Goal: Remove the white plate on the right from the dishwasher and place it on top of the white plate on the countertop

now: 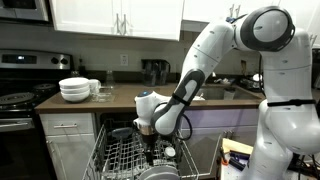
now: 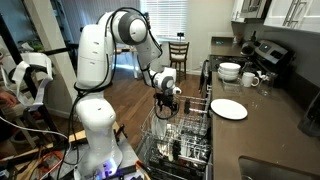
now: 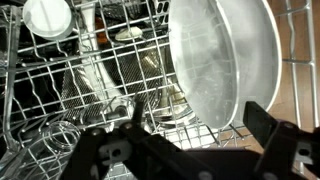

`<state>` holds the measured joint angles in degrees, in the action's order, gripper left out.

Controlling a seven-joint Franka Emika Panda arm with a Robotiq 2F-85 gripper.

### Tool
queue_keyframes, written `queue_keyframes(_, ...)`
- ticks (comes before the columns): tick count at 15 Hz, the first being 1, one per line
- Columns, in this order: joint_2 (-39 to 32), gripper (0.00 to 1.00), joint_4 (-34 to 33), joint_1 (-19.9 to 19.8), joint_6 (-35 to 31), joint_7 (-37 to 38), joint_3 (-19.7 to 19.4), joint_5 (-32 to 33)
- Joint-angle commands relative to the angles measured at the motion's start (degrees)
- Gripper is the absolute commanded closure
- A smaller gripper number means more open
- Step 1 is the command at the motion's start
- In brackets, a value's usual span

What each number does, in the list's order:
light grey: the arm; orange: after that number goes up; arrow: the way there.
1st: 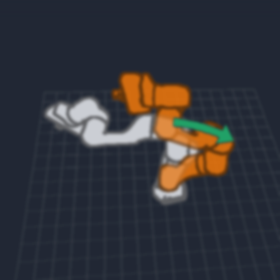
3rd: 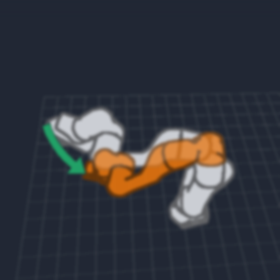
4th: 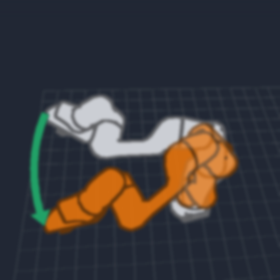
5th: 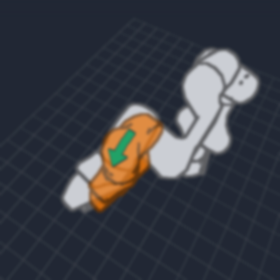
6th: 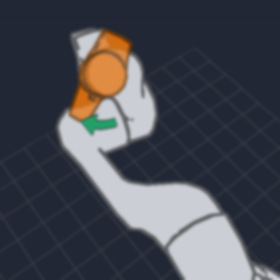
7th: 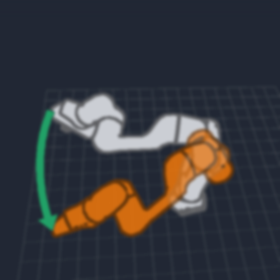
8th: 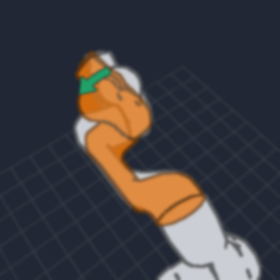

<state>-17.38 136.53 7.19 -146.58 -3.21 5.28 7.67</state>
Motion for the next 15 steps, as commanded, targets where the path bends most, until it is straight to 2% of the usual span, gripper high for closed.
queue_keyframes(1,-2.6,0.00,-1.3,-3.2,-1.7,-8.0,2.8,-5.7)
queue_keyframes(5,-5.2,0.00,-3.4,-4.7,1.1,-13.6,4.3,-8.1)
queue_keyframes(10,-8.5,0.00,-6.7,-4.3,7.8,-13.9,3.5,-6.4)
queue_keyframes(11,-9.0,0.05,-7.3,-4.3,9.0,-13.9,3.5,-6.5)
queue_keyframes(12,-9.3,0.27,-7.8,-4.4,9.9,-14.1,3.6,-6.6)
queue_keyframes(14,-9.8,0.32,-8.6,-4.3,11.2,-13.9,3.4,-6.5)
queue_keyframes(15,-9.9,0.40,-8.9,-4.3,11.7,-13.9,3.4,-6.5)
